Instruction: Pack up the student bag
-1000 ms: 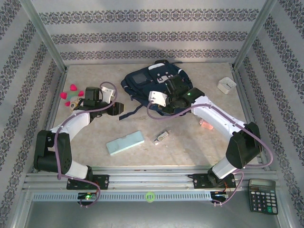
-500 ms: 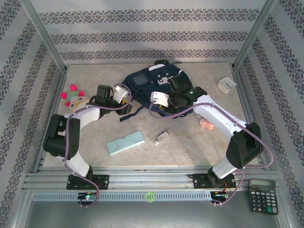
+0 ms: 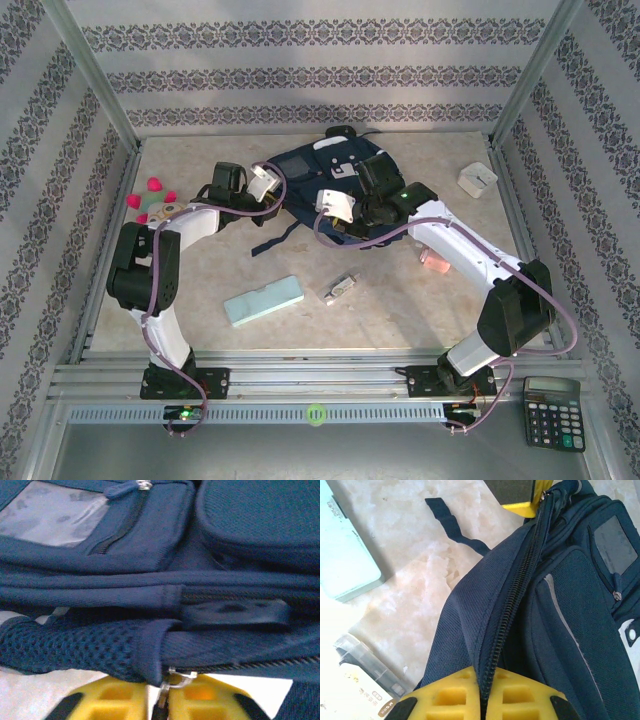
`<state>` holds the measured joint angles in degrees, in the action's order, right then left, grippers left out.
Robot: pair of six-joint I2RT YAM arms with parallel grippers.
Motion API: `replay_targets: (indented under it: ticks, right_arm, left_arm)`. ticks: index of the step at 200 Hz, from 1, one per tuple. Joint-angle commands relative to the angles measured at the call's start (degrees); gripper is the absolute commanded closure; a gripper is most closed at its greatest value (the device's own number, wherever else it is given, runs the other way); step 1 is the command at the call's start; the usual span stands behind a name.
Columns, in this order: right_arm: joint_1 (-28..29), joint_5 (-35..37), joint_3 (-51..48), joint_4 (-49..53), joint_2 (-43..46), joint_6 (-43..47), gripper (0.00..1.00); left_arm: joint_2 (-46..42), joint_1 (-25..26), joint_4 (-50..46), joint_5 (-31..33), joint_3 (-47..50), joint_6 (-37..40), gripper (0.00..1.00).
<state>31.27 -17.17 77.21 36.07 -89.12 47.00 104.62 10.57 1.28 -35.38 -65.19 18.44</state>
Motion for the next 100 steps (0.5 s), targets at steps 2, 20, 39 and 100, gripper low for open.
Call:
replay_targets:
  ticks: [2, 20, 39, 100]
  right_arm:
    - [0.59, 1.68, 0.69, -7.77, 1.06, -4.14, 1.00]
    - [0.86, 3.92, 0.32, -10.30, -0.03, -7.68, 1.00]
    - [1.38, 5.60, -0.26, -13.03, -0.95, -10.24, 1.00]
    - [2.99, 3.25, -5.24, -17.57, -0.88, -11.55, 1.00]
  left_arm:
    - [-2.74, 0.96, -4.32, -5.26, 0.44, 3.70, 0.95]
    - [-5.22, 1.31, -6.03, -8.09, 1.86, 4.73, 0.99]
    - [-7.02, 1.73, -7.69, -11.89, 2.57, 4.67, 0.99]
    - [-7.98, 3.40, -11.34, -8.07, 0.58, -3.04, 0.95]
